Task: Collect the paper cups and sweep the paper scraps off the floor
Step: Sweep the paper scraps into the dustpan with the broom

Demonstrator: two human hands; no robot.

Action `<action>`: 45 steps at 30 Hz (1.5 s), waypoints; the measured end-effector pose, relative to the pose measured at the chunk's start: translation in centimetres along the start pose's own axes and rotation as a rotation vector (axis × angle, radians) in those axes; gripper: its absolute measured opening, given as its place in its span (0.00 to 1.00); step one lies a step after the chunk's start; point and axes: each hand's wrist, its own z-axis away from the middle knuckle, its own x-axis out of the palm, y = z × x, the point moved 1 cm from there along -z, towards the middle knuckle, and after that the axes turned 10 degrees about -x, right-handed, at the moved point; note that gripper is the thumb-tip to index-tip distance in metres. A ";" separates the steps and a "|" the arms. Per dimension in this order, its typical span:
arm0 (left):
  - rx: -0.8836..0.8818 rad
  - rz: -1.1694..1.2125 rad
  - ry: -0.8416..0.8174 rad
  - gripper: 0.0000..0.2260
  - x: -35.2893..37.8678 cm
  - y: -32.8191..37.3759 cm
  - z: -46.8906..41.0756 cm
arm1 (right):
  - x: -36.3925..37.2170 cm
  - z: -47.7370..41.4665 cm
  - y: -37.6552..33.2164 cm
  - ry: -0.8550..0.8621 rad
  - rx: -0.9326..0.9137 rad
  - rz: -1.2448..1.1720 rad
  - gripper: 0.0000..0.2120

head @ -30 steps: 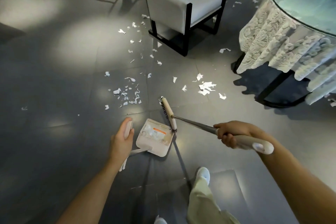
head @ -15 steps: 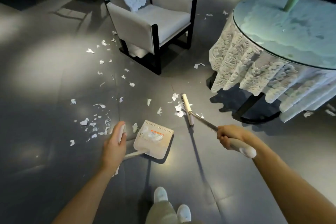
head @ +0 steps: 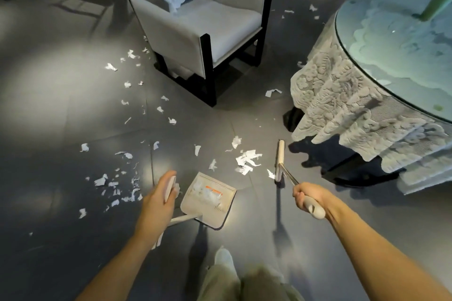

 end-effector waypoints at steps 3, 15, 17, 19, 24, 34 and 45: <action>-0.049 -0.005 -0.006 0.15 -0.2 0.2 -2.3 | 3.2 -1.6 -2.3 -0.117 0.049 -0.024 0.11; -0.179 0.060 0.017 0.14 0.3 2.1 -4.5 | 5.0 -3.7 -12.1 -0.362 0.228 -0.120 0.14; -0.200 0.074 0.023 0.14 0.5 2.7 -4.7 | 3.0 -3.4 -13.2 -0.360 0.225 -0.039 0.15; -0.219 0.079 0.022 0.15 0.8 3.3 -5.1 | 1.4 -3.4 -13.4 -0.317 0.139 0.117 0.14; -0.188 0.018 0.054 0.16 1.3 4.1 -5.5 | -1.9 -3.3 -12.9 -0.203 0.033 0.326 0.12; -0.157 -0.015 0.022 0.16 1.9 3.9 -4.1 | -2.3 -3.8 -7.5 -0.108 0.087 0.226 0.09; -0.206 0.066 0.060 0.16 0.6 1.8 -1.4 | 4.8 -4.7 -9.4 -0.304 0.104 0.138 0.11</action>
